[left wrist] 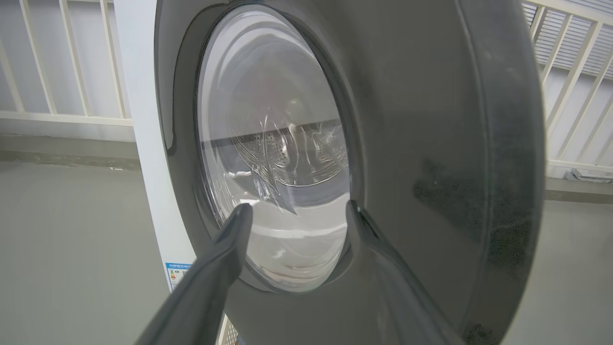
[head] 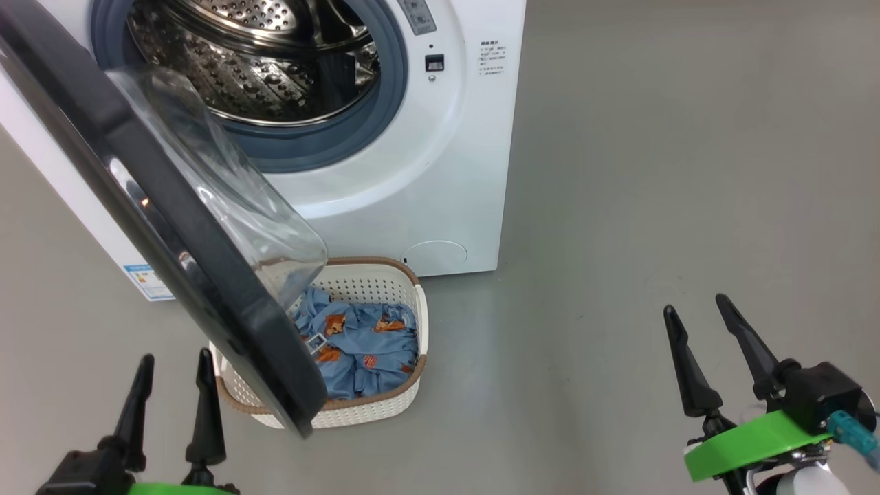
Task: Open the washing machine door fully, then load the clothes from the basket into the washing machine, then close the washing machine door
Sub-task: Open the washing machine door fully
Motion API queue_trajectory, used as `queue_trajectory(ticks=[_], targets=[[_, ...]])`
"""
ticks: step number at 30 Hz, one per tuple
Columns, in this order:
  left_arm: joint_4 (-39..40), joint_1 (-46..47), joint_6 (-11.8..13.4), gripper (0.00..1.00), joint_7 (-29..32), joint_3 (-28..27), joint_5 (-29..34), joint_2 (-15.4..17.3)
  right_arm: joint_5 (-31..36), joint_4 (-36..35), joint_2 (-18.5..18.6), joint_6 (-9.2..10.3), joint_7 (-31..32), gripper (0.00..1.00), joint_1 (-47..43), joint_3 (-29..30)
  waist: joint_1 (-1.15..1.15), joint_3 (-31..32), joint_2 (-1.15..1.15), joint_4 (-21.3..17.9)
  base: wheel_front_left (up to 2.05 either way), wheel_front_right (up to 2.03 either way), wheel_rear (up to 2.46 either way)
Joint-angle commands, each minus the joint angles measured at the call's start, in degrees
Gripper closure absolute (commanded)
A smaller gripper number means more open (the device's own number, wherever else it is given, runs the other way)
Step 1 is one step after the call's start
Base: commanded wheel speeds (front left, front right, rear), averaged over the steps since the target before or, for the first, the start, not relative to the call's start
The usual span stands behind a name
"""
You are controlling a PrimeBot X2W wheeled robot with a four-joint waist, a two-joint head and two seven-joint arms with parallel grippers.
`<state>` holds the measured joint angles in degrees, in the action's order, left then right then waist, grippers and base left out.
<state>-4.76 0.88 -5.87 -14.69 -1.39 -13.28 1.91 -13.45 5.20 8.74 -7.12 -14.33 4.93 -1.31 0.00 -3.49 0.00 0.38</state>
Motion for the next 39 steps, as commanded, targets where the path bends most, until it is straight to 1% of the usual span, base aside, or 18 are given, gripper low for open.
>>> queue_trajectory(ticks=[1, 9, 14, 26, 27, 28, 29, 33, 39], targets=[[1.63, 0.05, 0.52, 0.0, -0.31, -1.55, -0.07, 0.97, 1.55, -1.65, -0.35, -0.36, -0.66, 0.0, -0.15, -0.52, 0.0, 0.05, 0.0, 0.01, 0.0, 0.0, 0.0], [1.21, -0.76, 1.01, 0.0, -0.31, -0.98, 0.72, 0.97, 9.05, 0.1, -2.26, -0.36, -0.66, 0.0, -1.33, 1.78, 0.0, 0.53, 0.0, 0.39, 0.0, 0.0, 0.0], [0.88, -1.06, 1.12, 0.0, -0.31, -0.73, 0.66, 0.97, 10.06, 0.79, -3.14, -0.36, -0.66, 0.0, -1.52, 2.23, 0.0, 0.84, 0.0, 0.65, 0.0, 0.0, 0.0], [0.35, -1.34, 1.22, 0.0, -0.31, -0.48, 1.01, 0.97, 10.3, 1.76, -3.87, -0.36, -0.66, 0.0, -1.68, 2.5, 0.0, 1.23, 0.0, 0.59, 0.0, 0.0, 0.0], [0.22, -1.34, 1.19, 0.58, -0.31, -0.42, 1.03, 0.97, 10.25, 1.76, -3.9, -0.36, -0.66, 0.0, -1.65, 2.55, 0.0, 1.23, 0.0, 0.59, 0.0, 0.0, 0.0], [0.19, -1.29, 1.15, 0.98, -0.31, -0.39, 1.28, 0.97, 10.14, 1.74, -3.95, -0.36, -0.66, 0.0, -1.64, 2.62, 0.0, 1.24, 0.0, 0.58, 0.0, 0.0, 0.0], [0.43, -1.18, 1.08, 1.0, -0.31, -0.39, 1.34, 0.97, 10.08, 1.73, -3.98, -0.36, -0.66, 0.0, -1.63, 2.65, 0.0, 1.24, 0.0, 0.59, 0.0, 0.0, 0.0], [3.48, -0.39, 0.98, 1.0, -0.31, -1.2, 1.8, 0.97, 9.69, 1.51, -4.09, -0.36, -0.66, 0.0, -1.64, 2.6, 0.0, 1.23, 0.0, 0.65, 0.0, 0.0, 0.0], [13.67, 1.54, 0.9, 1.0, -0.31, -2.69, 4.4, 0.97, 9.63, 1.47, -4.18, -0.36, -0.67, 0.0, -1.63, 2.43, 0.0, 1.12, 0.0, 0.8, 0.0, 0.0, 0.0]])
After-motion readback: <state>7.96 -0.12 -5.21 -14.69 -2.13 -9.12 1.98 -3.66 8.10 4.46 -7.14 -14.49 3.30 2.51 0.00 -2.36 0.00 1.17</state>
